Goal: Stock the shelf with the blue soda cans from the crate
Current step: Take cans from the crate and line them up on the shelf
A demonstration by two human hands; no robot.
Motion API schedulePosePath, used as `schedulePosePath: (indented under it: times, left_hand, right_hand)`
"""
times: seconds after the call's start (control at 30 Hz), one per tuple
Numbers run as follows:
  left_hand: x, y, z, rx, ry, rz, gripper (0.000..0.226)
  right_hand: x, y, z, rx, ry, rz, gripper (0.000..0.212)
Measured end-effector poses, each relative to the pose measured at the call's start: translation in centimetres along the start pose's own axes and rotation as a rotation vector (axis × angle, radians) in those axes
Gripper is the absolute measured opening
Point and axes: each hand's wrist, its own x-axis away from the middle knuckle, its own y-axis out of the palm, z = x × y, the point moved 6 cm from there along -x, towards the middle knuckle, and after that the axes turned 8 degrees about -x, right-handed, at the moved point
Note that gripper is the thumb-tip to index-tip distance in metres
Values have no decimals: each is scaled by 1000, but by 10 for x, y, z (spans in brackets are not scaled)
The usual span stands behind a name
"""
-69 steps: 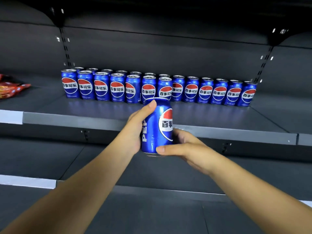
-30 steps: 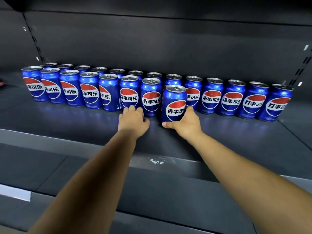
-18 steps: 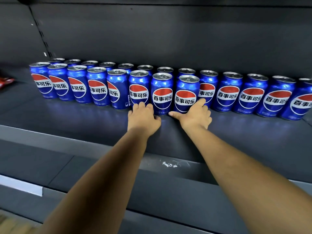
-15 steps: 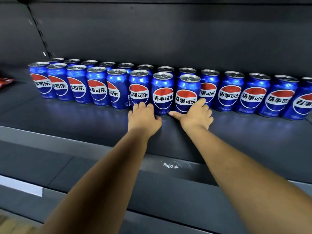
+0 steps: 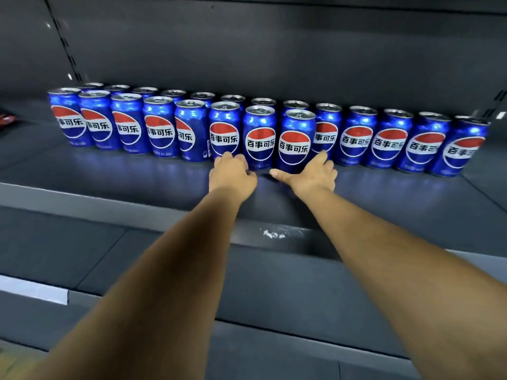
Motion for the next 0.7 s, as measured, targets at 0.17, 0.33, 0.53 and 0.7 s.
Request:
schedulePosePath:
  times: [0.17,0.33,0.53,0.7]
  left_hand:
    - [39,-41,-9,66,77,-3,19]
    - [94,-64,-18,71,212,-40,17]
    - [148,-60,-32,41,351,-108,20]
    - [191,-56,-42,-34,430,-172,27]
  right_hand:
    - [58,-23,1,0,-57,-81,69]
    - [130,-32,-11,61,-127,-34,44]
    - [203,-18,-14,221,-175,-42,42]
    - [247,-9,-7,301,-155,-79,50]
